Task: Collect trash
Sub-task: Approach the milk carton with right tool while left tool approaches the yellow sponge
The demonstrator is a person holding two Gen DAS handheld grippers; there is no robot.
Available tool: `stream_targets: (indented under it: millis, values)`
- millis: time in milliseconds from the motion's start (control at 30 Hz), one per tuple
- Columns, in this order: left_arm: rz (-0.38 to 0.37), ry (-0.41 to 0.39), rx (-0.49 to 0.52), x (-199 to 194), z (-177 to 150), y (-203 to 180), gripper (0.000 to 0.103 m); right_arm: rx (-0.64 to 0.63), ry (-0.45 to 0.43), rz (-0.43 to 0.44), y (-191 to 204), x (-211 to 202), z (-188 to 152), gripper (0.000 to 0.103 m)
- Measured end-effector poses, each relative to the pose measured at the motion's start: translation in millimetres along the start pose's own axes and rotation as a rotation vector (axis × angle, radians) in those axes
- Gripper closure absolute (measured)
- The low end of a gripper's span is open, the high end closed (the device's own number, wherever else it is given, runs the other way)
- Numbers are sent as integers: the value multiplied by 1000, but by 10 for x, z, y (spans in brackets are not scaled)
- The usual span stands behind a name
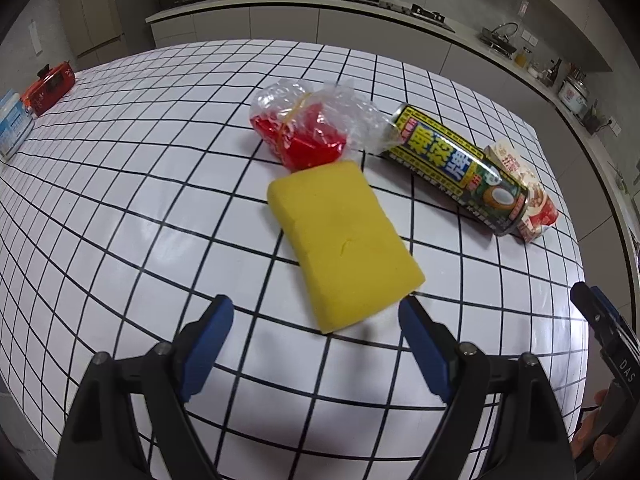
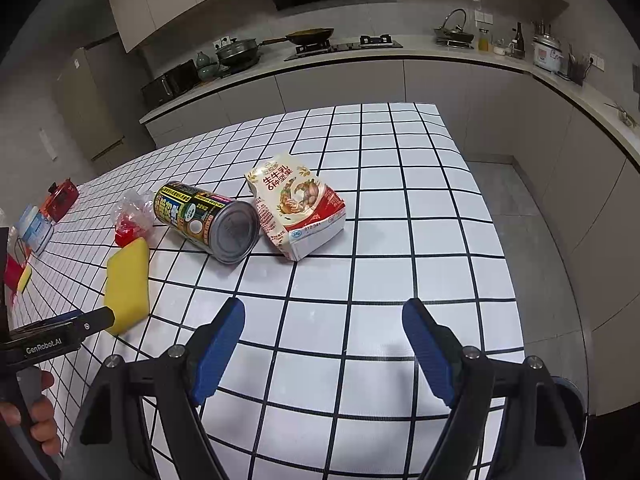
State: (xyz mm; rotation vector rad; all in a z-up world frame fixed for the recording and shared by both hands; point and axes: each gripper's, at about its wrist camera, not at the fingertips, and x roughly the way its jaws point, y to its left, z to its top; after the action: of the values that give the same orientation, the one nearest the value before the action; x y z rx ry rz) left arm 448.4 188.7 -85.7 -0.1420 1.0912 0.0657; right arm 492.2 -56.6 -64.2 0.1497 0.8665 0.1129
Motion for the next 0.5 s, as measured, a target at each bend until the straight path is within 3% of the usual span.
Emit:
stream_targets:
  millis: [500]
  values:
    - [1, 8, -39, -56, 0, 81, 17, -31, 13, 26, 48, 173, 139, 20]
